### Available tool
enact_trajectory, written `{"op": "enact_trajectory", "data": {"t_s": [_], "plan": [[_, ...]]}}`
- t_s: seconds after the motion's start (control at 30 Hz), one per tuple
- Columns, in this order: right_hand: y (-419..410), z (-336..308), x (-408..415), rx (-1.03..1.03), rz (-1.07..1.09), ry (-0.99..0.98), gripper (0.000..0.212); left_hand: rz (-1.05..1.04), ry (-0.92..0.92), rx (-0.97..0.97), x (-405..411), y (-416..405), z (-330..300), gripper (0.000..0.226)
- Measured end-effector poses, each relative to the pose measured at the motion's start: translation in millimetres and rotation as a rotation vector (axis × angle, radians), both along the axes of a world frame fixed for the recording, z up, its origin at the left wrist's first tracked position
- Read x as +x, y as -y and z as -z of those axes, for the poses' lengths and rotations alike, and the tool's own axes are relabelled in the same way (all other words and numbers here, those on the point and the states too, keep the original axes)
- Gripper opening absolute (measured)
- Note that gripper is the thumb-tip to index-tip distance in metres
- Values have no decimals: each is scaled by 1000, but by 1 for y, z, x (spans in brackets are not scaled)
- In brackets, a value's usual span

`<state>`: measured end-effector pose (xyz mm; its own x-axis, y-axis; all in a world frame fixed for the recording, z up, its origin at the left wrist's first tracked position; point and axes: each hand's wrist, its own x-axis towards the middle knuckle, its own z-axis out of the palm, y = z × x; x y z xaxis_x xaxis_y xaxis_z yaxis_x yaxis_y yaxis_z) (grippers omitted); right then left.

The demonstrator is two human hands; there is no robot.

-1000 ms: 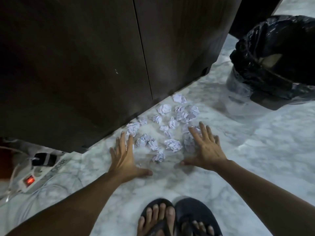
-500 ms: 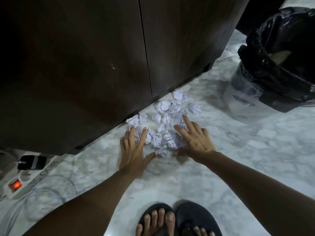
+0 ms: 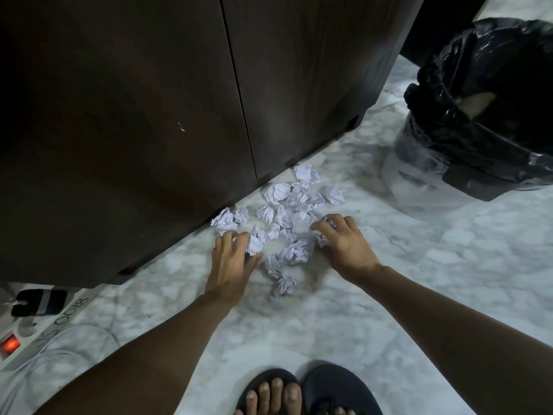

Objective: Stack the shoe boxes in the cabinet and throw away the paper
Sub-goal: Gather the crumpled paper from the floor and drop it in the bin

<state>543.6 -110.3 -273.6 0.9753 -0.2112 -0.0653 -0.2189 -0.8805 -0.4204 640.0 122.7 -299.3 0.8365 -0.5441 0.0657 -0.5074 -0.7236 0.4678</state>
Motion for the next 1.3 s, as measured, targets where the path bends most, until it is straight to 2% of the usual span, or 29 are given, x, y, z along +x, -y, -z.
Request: {"op": "enact_trajectory", "data": {"t_s": [0.07,0.13,0.3,0.47,0.67,0.77,0.83,0.9,1.0,1.07,1.17,1.3], "plan": [[3,-5,2,22,44,25,45,2,-38,-39,2,1,-4,47],[7,-14,4,54,77,58,43,-6,-54,-96,3,5,-9,42],[18,-70,13,97,157,299,35,54,58,-304,11,45,-43,38],[54,-163,20,48,287,560,34,187,207,-536,27,130,-118,33],[137,-225,-1,-15,564,598,37,314,248,-701,25,250,-200,31],[172,-225,-16,91,674,512,46,397,199,-621,14,296,-229,39],[187,-221,-25,242,729,474,61,438,108,-487,7,319,-241,44],[196,-217,-36,283,773,471,69,450,12,-327,2,338,-242,56],[202,-211,-48,312,850,540,61,466,-125,-181,-1,348,-236,83],[200,-210,-53,343,889,588,59,465,-186,-186,-2,348,-235,87],[191,-209,-52,361,924,668,56,393,-211,-318,-5,348,-244,71],[176,-211,-45,374,915,718,56,218,-373,-416,-10,354,-259,55]]}}
